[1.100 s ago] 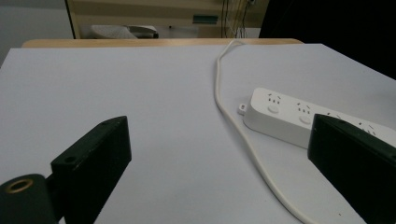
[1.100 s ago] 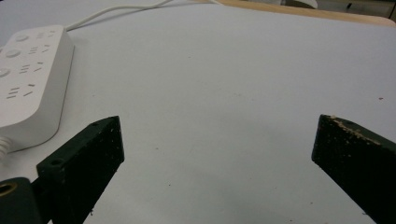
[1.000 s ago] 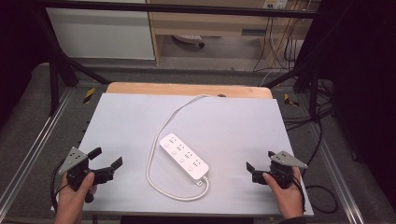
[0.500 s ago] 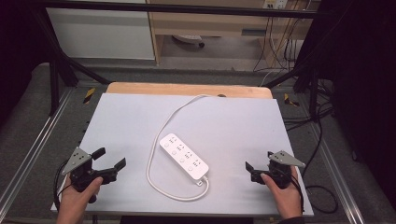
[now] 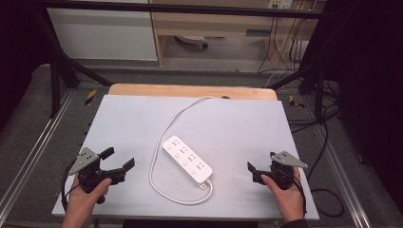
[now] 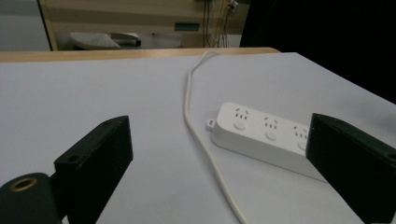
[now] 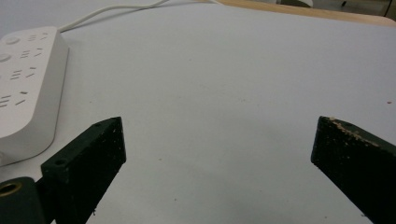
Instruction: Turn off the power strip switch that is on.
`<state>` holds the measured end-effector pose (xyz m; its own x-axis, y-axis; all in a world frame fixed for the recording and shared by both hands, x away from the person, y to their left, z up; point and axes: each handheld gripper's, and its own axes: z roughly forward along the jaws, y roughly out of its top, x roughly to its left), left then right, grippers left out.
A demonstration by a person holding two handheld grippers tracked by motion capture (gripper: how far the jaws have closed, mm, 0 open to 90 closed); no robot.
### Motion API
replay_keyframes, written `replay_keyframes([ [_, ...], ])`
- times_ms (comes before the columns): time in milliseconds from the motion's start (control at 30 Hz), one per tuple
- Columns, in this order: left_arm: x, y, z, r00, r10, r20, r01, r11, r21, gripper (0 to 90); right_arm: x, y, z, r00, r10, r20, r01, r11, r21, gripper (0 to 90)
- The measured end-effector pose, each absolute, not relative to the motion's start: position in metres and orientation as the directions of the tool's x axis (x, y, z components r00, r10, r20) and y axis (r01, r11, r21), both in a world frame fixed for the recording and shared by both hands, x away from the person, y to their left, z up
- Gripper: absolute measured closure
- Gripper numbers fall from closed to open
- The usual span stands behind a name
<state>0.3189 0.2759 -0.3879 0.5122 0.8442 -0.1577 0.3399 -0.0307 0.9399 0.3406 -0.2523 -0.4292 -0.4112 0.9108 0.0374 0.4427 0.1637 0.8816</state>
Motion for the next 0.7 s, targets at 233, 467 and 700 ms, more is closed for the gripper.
replay_keyframes([
  [233,0.324,0.268,-0.379,0.533,0.830,-0.160,0.331,-0.030,0.943,7.2,0.339,-0.251,-0.429,-0.425,0.905,0.028,0.438,0.179,0.881,3.4],
  [467,0.330,0.260,-0.356,0.558,0.818,-0.140,0.285,-0.031,0.958,7.1,0.338,-0.251,-0.429,-0.429,0.903,0.016,0.432,0.189,0.882,2.9],
  [700,0.339,0.246,-0.349,0.573,0.807,-0.142,0.272,-0.024,0.962,7.0,0.338,-0.250,-0.430,-0.425,0.905,0.014,0.442,0.194,0.876,2.9],
])
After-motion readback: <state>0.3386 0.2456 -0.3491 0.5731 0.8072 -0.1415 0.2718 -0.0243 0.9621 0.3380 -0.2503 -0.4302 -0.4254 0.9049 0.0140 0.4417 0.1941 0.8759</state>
